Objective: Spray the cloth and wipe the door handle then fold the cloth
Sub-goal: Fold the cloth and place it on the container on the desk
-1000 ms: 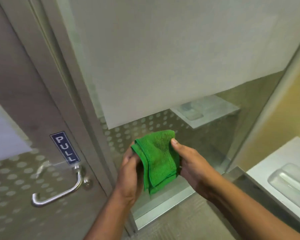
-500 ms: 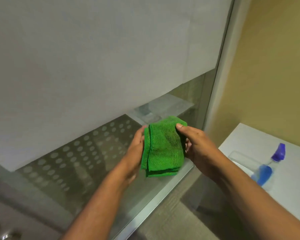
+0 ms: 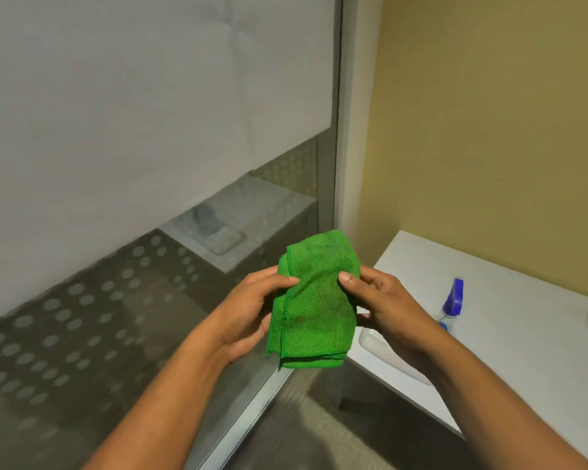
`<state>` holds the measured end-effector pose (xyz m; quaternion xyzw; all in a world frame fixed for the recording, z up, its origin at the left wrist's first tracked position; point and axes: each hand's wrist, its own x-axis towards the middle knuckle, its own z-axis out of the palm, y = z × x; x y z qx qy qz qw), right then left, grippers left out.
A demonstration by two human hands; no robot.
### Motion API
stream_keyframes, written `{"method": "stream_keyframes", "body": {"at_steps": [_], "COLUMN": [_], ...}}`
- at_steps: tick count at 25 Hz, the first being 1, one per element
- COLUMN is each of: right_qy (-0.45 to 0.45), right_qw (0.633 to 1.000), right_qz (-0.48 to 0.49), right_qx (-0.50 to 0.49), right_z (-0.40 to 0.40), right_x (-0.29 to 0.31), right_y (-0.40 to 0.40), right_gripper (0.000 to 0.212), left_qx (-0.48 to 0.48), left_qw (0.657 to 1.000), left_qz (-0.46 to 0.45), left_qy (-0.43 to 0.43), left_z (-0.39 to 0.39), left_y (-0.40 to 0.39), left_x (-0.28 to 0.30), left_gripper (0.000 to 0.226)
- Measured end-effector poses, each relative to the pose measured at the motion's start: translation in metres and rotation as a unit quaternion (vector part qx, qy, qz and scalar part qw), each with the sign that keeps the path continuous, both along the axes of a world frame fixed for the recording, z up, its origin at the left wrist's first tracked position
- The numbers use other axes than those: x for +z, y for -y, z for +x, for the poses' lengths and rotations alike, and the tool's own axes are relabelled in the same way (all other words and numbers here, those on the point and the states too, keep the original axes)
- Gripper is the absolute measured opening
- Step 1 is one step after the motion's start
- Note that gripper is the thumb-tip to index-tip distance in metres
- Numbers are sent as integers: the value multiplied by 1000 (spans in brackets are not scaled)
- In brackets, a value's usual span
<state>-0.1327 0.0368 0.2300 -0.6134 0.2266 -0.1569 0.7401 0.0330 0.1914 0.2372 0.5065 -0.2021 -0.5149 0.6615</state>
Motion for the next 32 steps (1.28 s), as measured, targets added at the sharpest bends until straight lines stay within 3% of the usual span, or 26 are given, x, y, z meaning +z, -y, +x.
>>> {"method": "stream_keyframes", "body": {"at_steps": [6, 11, 16, 21, 26, 32], "right_qy": [0, -13, -40, -24, -16, 9], "right_qw": [999, 996, 983, 987, 974, 966], "right_qz": [-18, -21, -43, 11, -12, -124], "right_qx": [-43, -80, -172, -159, -226, -228], "right_z": [-15, 0, 23, 31, 27, 28], "right_x": [-5, -6, -3, 5, -3, -1], "right_y": [43, 73, 103, 132, 149, 166], "right_gripper": [28, 35, 30, 44, 40, 74], "left_qx": [-65, -73, -184, -220, -279, -259], "left_qw": [992, 984, 980, 975, 959, 958], "left_qz": [40, 43, 27, -6, -19, -5], "left_qy": [103, 158, 74, 39, -41, -121], "left_z": [2, 25, 58, 81, 82, 82], "left_y": [61, 117, 167, 219, 250, 272], "left_x": [2, -7, -17, -20, -21, -21], "left_gripper": [44, 24, 40, 39, 43, 27]}}
